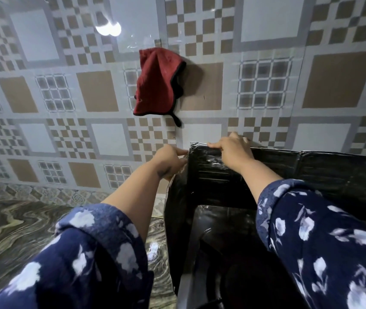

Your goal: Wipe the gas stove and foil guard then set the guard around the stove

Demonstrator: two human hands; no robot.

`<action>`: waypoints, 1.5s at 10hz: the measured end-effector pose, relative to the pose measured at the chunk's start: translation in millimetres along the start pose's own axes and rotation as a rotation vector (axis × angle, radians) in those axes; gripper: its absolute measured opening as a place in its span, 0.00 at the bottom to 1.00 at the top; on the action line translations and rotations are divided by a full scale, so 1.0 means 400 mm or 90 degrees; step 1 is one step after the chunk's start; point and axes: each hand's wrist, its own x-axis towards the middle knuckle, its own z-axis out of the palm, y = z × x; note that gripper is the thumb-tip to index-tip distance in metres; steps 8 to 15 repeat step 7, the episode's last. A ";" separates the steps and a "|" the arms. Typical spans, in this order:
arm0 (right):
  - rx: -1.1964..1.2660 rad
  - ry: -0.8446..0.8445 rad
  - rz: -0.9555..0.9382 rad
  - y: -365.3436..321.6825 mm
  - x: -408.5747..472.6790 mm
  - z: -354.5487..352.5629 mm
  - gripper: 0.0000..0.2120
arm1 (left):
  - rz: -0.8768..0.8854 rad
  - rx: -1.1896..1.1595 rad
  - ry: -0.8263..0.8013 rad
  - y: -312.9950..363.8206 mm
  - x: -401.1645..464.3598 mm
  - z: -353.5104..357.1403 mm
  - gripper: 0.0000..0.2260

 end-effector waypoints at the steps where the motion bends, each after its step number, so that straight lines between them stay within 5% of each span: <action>1: -0.052 0.013 -0.065 -0.003 -0.019 0.010 0.31 | -0.029 -0.038 0.001 0.019 -0.013 0.006 0.18; 3: -0.083 -0.013 -0.087 -0.020 -0.018 -0.009 0.31 | -0.058 -0.184 -0.005 0.042 -0.032 0.025 0.17; 7: -0.115 -0.041 -0.075 -0.030 -0.050 -0.024 0.28 | -0.045 -0.004 -0.021 0.046 -0.057 -0.012 0.21; 15: -0.115 -0.041 -0.075 -0.030 -0.050 -0.024 0.28 | -0.045 -0.004 -0.021 0.046 -0.057 -0.012 0.21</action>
